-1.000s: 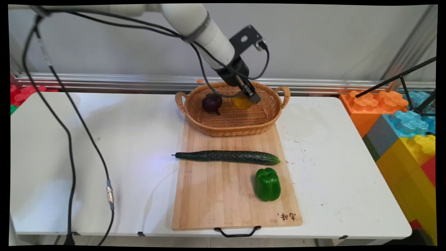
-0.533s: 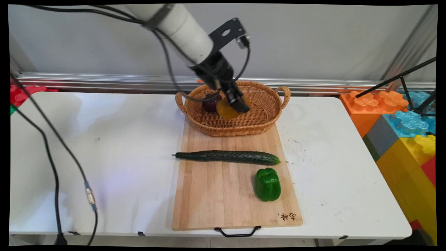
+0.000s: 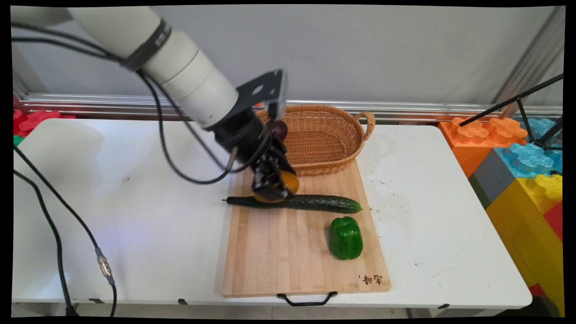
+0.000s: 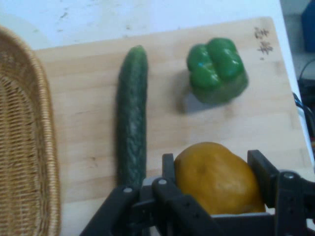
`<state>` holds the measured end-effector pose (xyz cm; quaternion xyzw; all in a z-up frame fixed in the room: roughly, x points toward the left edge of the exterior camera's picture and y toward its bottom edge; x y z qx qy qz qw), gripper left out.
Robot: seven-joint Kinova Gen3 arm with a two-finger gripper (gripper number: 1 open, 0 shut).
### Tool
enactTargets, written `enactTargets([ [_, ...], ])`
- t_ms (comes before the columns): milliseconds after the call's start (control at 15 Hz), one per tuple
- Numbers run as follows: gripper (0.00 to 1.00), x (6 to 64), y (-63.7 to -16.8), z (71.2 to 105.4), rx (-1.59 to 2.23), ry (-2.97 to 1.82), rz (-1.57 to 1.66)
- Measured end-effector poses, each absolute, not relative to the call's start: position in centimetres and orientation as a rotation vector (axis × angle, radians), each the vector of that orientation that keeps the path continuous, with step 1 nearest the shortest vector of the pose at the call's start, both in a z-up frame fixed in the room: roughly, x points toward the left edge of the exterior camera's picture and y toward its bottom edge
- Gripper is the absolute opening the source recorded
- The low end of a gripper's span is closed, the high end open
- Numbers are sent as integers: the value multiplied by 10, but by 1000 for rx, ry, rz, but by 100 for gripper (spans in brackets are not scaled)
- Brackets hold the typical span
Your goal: Place the picked object on the cutting board
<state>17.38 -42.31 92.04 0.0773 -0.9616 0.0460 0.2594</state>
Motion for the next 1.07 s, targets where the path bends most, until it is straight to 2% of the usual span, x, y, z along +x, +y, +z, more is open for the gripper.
enactTargets([
  [600, 0, 171, -404, 838, -84, -2619, 163],
  [1067, 0, 163, -402, 794, -183, -2620, 206],
])
